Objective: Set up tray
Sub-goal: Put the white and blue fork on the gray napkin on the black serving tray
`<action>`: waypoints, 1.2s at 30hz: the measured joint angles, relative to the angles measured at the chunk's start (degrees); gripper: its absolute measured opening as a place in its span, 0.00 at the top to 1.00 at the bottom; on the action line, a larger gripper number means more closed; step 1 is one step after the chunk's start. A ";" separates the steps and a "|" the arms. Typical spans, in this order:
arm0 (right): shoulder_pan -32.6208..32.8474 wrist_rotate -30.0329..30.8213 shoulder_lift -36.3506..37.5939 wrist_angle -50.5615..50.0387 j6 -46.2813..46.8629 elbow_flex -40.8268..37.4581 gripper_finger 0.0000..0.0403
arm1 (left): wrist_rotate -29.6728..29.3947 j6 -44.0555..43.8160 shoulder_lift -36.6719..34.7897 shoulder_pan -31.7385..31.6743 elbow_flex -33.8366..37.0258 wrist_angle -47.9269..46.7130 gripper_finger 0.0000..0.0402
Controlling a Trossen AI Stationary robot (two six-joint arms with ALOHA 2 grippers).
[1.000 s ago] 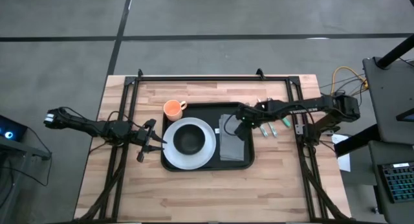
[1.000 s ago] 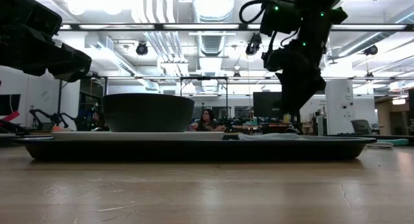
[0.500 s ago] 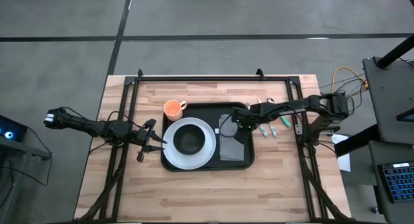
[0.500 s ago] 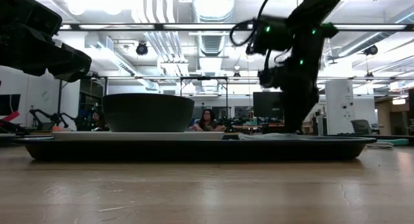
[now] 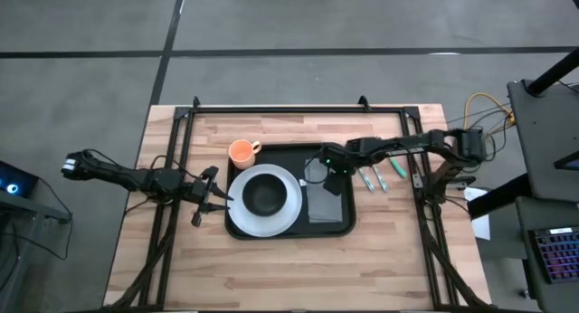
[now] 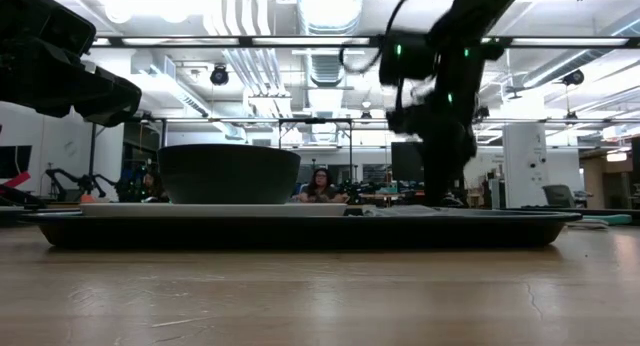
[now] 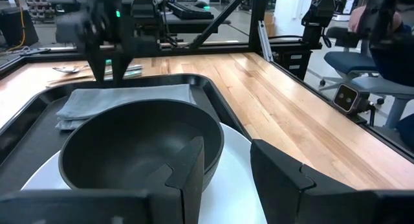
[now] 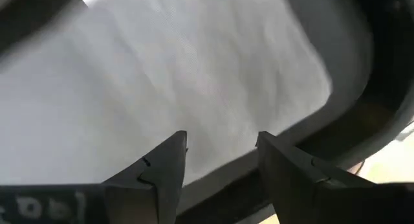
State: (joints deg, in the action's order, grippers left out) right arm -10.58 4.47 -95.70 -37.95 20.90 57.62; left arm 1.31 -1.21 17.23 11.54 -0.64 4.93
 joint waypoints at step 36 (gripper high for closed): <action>-0.19 1.15 15.10 -11.73 8.91 0.11 0.56 | 0.01 0.02 0.00 0.01 0.00 0.00 0.73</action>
State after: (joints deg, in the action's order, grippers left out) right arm -10.77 5.62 -80.60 -49.67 29.81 57.74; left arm 1.32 -1.19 17.23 11.55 -0.64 4.93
